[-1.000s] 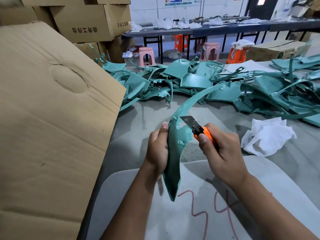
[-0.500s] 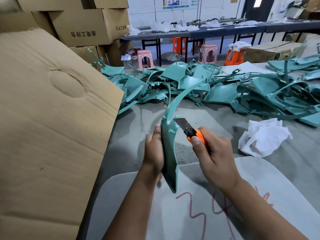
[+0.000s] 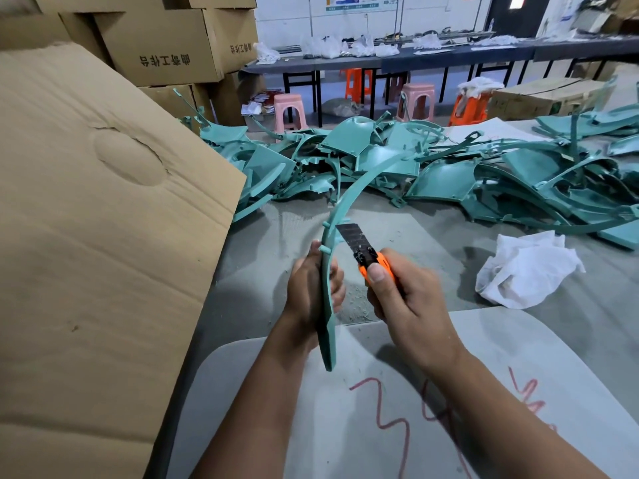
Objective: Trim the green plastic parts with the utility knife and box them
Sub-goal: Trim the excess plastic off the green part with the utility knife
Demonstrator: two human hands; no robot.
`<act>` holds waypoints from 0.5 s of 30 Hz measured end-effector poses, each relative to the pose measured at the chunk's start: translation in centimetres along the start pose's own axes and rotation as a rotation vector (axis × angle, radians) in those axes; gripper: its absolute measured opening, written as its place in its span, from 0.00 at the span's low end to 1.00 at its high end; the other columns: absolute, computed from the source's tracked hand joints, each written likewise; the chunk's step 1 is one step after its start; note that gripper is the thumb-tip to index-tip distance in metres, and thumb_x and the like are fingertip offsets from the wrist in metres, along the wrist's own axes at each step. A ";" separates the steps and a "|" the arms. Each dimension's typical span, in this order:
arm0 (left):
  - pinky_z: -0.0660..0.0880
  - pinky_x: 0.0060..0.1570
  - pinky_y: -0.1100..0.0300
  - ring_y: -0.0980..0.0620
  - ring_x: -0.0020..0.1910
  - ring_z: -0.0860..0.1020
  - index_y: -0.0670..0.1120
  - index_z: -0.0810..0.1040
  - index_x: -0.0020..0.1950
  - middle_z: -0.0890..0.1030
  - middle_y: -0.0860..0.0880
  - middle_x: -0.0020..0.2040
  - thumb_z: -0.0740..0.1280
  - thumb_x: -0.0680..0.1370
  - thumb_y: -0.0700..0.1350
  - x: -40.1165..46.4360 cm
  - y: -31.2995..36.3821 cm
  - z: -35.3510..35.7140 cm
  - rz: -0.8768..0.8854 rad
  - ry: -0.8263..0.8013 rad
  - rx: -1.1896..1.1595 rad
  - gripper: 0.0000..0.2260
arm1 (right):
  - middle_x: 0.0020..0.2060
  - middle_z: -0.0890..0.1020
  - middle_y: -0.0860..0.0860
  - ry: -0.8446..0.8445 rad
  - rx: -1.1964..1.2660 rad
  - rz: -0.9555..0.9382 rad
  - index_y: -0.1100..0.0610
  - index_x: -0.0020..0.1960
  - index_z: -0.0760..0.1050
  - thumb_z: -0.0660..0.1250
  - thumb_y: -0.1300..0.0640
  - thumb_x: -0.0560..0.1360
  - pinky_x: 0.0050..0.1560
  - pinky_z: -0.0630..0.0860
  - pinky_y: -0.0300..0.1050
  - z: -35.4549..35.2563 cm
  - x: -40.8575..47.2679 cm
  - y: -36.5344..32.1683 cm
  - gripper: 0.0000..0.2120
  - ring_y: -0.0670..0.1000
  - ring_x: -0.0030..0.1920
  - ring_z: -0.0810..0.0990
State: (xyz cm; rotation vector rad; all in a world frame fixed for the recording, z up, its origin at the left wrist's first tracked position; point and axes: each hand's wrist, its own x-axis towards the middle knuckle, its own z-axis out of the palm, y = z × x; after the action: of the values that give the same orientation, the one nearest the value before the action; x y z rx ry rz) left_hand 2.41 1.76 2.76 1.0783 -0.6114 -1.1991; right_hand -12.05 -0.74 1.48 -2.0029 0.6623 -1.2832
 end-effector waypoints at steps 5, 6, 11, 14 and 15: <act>0.60 0.25 0.66 0.58 0.25 0.64 0.50 0.67 0.38 0.66 0.52 0.31 0.50 0.87 0.48 0.0 -0.5 0.0 0.038 0.067 0.072 0.18 | 0.29 0.69 0.55 0.051 0.024 0.078 0.54 0.41 0.68 0.57 0.43 0.85 0.30 0.67 0.61 0.5 0.3 0.4 0.19 0.60 0.30 0.68; 0.60 0.25 0.66 0.58 0.26 0.64 0.50 0.67 0.38 0.66 0.52 0.31 0.50 0.87 0.48 0.0 -0.6 0.1 0.039 0.070 0.079 0.18 | 0.29 0.69 0.56 0.053 0.028 0.078 0.55 0.41 0.68 0.57 0.43 0.85 0.30 0.67 0.61 0.5 0.3 0.5 0.19 0.61 0.30 0.68; 0.59 0.19 0.69 0.57 0.19 0.63 0.46 0.63 0.35 0.65 0.51 0.23 0.46 0.87 0.47 -0.1 -0.3 0.8 -0.026 -0.048 0.000 0.21 | 0.29 0.69 0.50 0.050 0.101 0.052 0.55 0.41 0.68 0.57 0.43 0.85 0.28 0.66 0.60 0.2 0.1 0.5 0.19 0.59 0.29 0.66; 0.57 0.17 0.69 0.55 0.16 0.61 0.44 0.61 0.34 0.62 0.49 0.20 0.45 0.87 0.45 0.0 0.1 0.7 -0.055 -0.080 -0.060 0.21 | 0.29 0.70 0.47 0.013 0.069 0.007 0.55 0.41 0.68 0.57 0.46 0.86 0.29 0.67 0.55 0.5 -0.1 0.2 0.18 0.53 0.28 0.68; 0.57 0.16 0.69 0.55 0.17 0.61 0.45 0.60 0.34 0.62 0.49 0.20 0.45 0.87 0.45 0.0 0.2 0.6 -0.063 -0.087 -0.070 0.21 | 0.29 0.71 0.45 0.010 0.063 0.008 0.54 0.41 0.69 0.58 0.47 0.86 0.29 0.67 0.53 0.6 -0.2 0.1 0.17 0.51 0.28 0.69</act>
State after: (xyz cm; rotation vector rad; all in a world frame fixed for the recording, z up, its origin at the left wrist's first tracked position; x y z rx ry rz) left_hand 1.96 1.54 3.15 0.9969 -0.6013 -1.3181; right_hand -11.56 -0.55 1.13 -1.9424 0.6263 -1.2943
